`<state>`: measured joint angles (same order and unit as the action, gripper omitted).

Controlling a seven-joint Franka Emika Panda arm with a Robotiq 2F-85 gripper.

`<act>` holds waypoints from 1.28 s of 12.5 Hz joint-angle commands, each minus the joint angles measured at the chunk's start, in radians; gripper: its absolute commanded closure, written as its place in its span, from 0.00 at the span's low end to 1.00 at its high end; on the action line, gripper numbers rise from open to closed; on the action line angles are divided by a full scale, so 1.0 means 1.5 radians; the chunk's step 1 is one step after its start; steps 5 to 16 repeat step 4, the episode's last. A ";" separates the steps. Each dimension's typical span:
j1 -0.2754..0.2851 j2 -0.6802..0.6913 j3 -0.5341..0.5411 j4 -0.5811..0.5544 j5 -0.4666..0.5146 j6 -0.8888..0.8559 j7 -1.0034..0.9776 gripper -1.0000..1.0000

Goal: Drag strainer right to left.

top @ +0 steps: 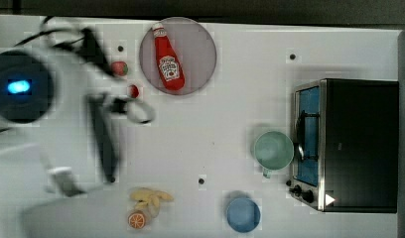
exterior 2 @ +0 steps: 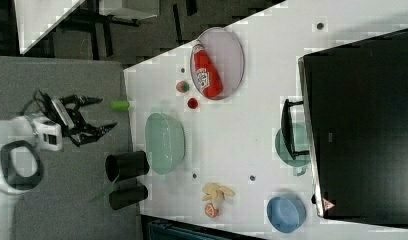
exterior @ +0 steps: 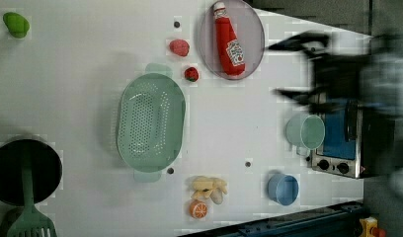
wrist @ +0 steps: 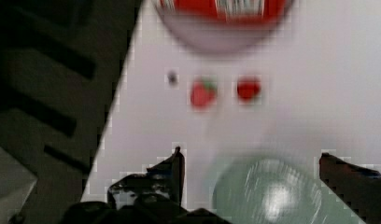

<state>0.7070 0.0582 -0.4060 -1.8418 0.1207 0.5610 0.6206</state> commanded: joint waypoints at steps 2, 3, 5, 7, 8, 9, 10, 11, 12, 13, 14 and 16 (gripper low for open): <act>-0.064 -0.065 -0.133 -0.006 -0.102 -0.112 -0.352 0.00; -0.067 -0.083 -0.158 -0.006 -0.106 -0.138 -0.407 0.00; -0.069 -0.100 -0.178 -0.006 -0.106 -0.165 -0.444 0.00; -0.069 -0.100 -0.178 -0.006 -0.106 -0.165 -0.444 0.00; -0.069 -0.100 -0.178 -0.006 -0.106 -0.165 -0.444 0.00; -0.069 -0.100 -0.178 -0.006 -0.106 -0.165 -0.444 0.00; -0.069 -0.100 -0.178 -0.006 -0.106 -0.165 -0.444 0.00; -0.069 -0.100 -0.178 -0.006 -0.106 -0.165 -0.444 0.00; -0.069 -0.100 -0.178 -0.006 -0.106 -0.165 -0.444 0.00; -0.069 -0.100 -0.178 -0.006 -0.106 -0.165 -0.444 0.00; -0.069 -0.100 -0.178 -0.006 -0.106 -0.165 -0.444 0.00; -0.069 -0.100 -0.178 -0.006 -0.106 -0.165 -0.444 0.00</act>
